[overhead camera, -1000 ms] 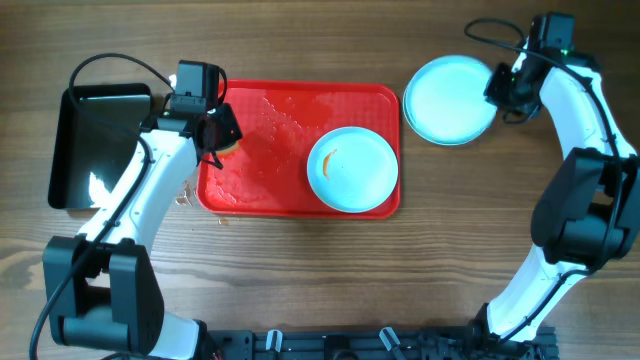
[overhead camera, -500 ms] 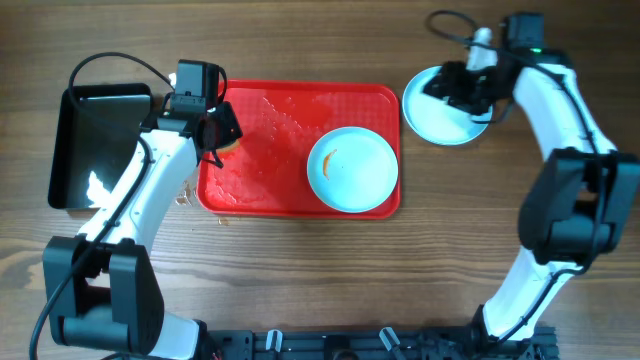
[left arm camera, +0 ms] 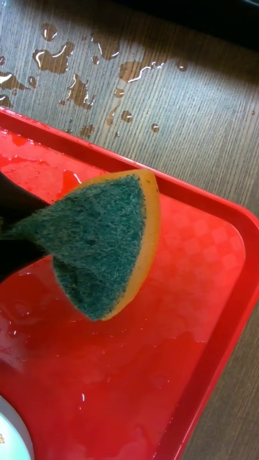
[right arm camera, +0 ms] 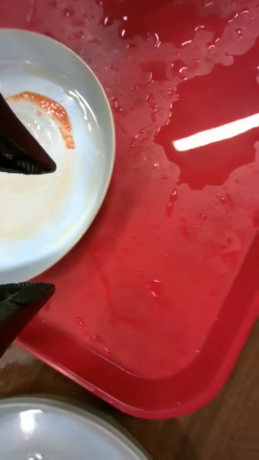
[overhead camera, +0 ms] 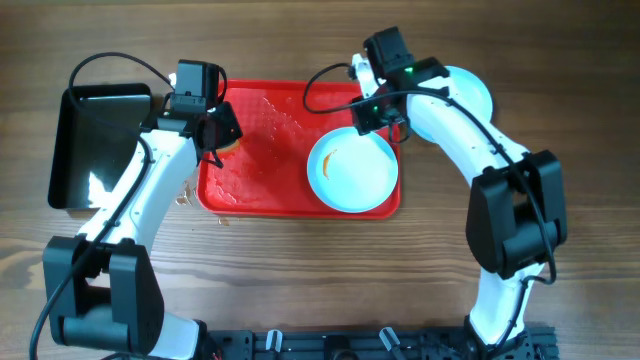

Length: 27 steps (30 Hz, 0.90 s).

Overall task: Clean dirty plates on tray and stack at the side
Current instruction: 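Move the right gripper to the last plate and grip its rim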

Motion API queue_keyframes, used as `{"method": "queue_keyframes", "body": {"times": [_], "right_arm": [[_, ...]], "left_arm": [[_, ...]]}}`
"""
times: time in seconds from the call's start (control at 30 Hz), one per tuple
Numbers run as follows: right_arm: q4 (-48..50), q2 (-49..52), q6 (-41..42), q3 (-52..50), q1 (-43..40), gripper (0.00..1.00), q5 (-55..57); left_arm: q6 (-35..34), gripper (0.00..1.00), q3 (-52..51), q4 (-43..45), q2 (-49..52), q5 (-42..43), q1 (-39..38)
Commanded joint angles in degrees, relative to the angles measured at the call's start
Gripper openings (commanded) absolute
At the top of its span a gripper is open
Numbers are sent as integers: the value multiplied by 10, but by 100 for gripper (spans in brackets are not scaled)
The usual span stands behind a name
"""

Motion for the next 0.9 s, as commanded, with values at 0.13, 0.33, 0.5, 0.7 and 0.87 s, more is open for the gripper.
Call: {"method": "queue_keyframes", "body": {"times": [0.13, 0.33, 0.5, 0.7, 0.87], "right_arm": [[-13, 17, -48, -3, 2, 49, 89], [-46, 35, -45, -4, 2, 48, 20], [-39, 36, -47, -23, 2, 47, 42], [-28, 36, -47, -36, 2, 46, 65], [-23, 43, -50, -36, 2, 46, 64]], "left_arm": [[-3, 4, -6, 2, 6, 5, 0], [-3, 4, -6, 2, 6, 5, 0], [-3, 4, -6, 2, 6, 5, 0], [-3, 4, -6, 2, 6, 5, 0], [-3, 4, -6, 2, 6, 5, 0]]}}
